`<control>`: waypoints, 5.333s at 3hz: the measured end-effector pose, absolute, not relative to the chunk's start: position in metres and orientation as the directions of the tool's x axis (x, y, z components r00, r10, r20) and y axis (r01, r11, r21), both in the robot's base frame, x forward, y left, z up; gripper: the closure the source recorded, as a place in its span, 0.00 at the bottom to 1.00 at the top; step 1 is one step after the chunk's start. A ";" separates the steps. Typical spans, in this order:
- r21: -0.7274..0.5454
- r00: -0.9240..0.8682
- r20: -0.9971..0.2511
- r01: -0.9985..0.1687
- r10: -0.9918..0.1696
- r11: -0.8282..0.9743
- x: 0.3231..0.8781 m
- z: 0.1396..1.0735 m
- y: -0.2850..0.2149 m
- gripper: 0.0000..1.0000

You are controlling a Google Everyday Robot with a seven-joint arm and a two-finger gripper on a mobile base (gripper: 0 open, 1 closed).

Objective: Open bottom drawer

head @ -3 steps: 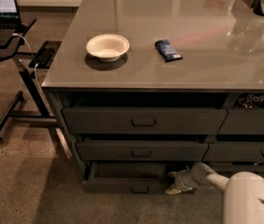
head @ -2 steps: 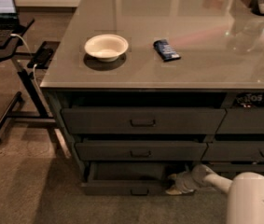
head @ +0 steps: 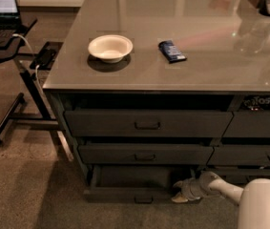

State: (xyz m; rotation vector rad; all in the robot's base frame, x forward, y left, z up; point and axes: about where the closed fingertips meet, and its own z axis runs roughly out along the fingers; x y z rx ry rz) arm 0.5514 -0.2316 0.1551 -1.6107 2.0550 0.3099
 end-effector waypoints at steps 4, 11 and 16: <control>-0.128 -0.169 -0.518 -0.954 -0.838 0.272 0.551 0.157 -0.232 0.11; -0.097 -0.147 -0.525 -0.968 -0.839 0.230 0.489 0.151 -0.248 0.58; -0.075 -0.137 -0.552 -0.974 -0.822 0.212 0.459 0.148 -0.255 0.62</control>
Offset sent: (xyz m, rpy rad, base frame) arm 0.0000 0.0000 0.0000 0.0000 0.0001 0.0001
